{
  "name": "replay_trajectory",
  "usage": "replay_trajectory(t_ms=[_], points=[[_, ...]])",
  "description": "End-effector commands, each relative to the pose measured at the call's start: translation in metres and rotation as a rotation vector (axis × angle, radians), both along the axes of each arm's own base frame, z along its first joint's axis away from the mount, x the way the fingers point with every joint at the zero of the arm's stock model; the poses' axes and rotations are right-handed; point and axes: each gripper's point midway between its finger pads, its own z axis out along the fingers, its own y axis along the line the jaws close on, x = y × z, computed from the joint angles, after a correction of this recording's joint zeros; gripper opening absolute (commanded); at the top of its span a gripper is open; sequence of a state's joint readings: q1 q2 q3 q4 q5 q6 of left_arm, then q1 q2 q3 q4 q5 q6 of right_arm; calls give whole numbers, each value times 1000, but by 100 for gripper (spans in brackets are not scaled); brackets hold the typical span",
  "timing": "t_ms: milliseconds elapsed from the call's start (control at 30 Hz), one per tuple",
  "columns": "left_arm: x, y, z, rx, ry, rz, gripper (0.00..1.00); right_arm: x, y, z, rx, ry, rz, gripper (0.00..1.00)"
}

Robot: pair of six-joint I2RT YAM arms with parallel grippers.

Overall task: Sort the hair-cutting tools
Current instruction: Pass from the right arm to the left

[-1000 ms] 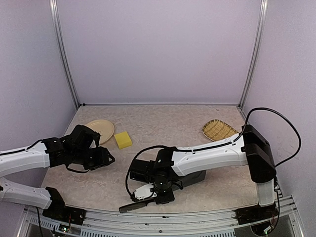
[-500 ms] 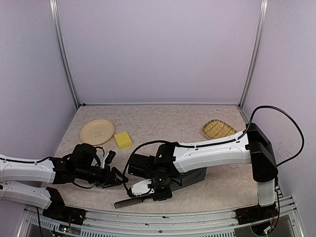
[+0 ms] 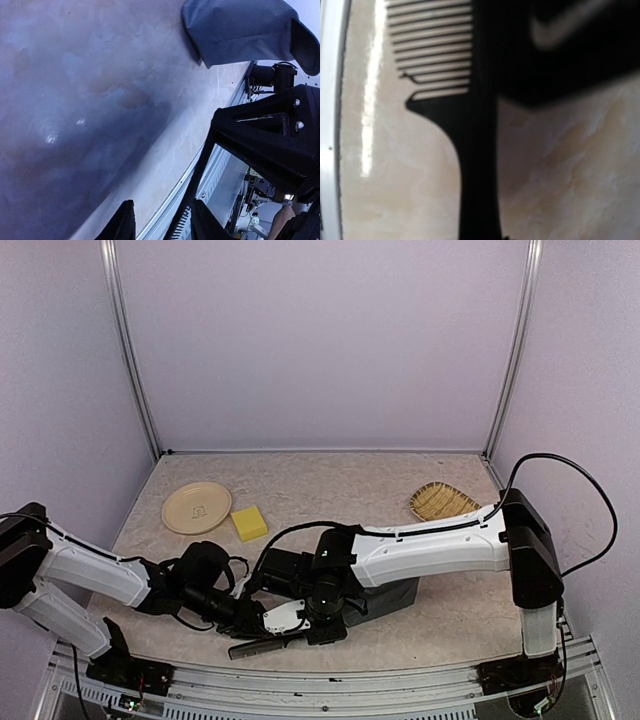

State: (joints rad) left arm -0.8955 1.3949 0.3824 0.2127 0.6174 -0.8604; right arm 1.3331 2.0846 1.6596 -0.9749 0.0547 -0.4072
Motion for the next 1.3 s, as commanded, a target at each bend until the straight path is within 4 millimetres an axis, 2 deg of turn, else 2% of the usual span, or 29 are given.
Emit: replay_trajectory(t_ms=[0,133,367,600,733,800,1067,1200,1267], points=[[1,-20,21,-116,-25,-60,30,3,2,17,39,-18,7,0],[-3,-24,22,-138,3,-89,15,2,2,17,39,-19,10,0],[-3,-27,19,-138,28,-104,4,8,2,19,38,-54,6,0],[-7,-27,15,-140,63,-125,1,10,1,21,40,-70,4,0],[-9,-26,12,-132,84,-135,11,13,2,22,43,-84,3,0],[-10,-26,12,-132,83,-137,12,13,2,22,42,-88,3,0],[-11,-28,14,-138,87,-151,4,14,2,23,43,-96,3,0],[-15,-29,13,-131,96,-170,13,15,2,23,43,-104,1,0],[-18,-29,12,-127,99,-181,12,16,2,23,44,-108,1,0]])
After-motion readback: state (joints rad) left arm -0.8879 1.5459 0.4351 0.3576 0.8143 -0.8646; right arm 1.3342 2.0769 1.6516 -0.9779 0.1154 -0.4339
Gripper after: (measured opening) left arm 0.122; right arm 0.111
